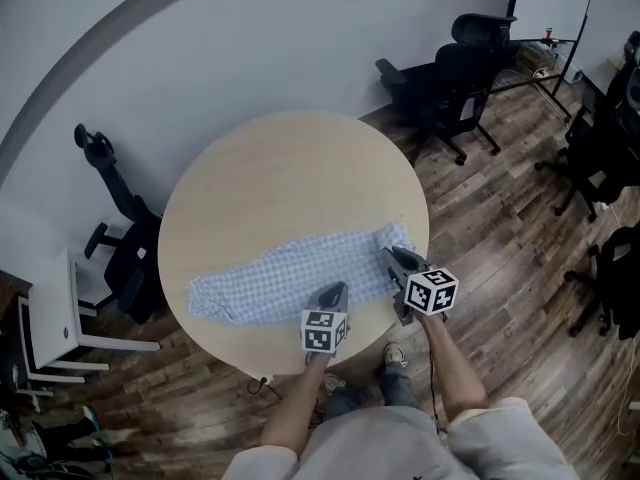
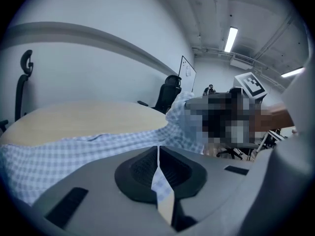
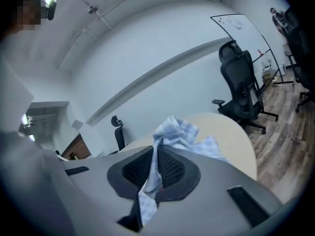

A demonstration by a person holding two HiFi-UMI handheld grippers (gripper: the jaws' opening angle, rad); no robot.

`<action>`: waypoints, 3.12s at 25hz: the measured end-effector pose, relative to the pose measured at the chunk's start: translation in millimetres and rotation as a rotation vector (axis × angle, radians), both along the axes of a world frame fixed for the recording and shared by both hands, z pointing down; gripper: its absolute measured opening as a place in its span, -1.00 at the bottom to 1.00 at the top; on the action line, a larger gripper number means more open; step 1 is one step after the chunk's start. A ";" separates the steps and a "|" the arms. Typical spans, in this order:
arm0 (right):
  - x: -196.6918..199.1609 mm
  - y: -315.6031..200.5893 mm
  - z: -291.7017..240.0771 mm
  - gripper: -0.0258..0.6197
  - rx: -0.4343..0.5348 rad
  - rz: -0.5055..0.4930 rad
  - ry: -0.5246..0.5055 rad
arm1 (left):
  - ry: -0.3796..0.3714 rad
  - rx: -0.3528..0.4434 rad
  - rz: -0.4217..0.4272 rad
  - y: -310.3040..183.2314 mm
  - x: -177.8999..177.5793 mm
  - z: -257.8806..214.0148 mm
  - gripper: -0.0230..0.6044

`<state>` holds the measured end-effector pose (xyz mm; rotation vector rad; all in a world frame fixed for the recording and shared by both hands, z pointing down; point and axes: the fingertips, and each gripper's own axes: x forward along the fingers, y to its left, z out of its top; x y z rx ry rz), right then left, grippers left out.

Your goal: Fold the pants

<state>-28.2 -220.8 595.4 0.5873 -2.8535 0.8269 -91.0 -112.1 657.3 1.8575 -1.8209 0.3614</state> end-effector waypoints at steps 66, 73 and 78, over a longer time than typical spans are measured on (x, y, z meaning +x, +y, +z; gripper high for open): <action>-6.0 31.9 129.5 -0.11 -0.130 0.017 0.399 | -0.267 -0.202 -0.072 -0.7 -167.5 30.7 -0.81; -12.9 35.7 135.6 -0.13 -0.172 0.021 0.431 | -0.276 -0.267 -0.009 -1.1 -199.6 57.5 -0.80; -11.1 40.2 141.8 -0.31 -0.213 -0.007 0.462 | -0.249 -0.262 -0.093 4.3 -216.6 58.2 -0.53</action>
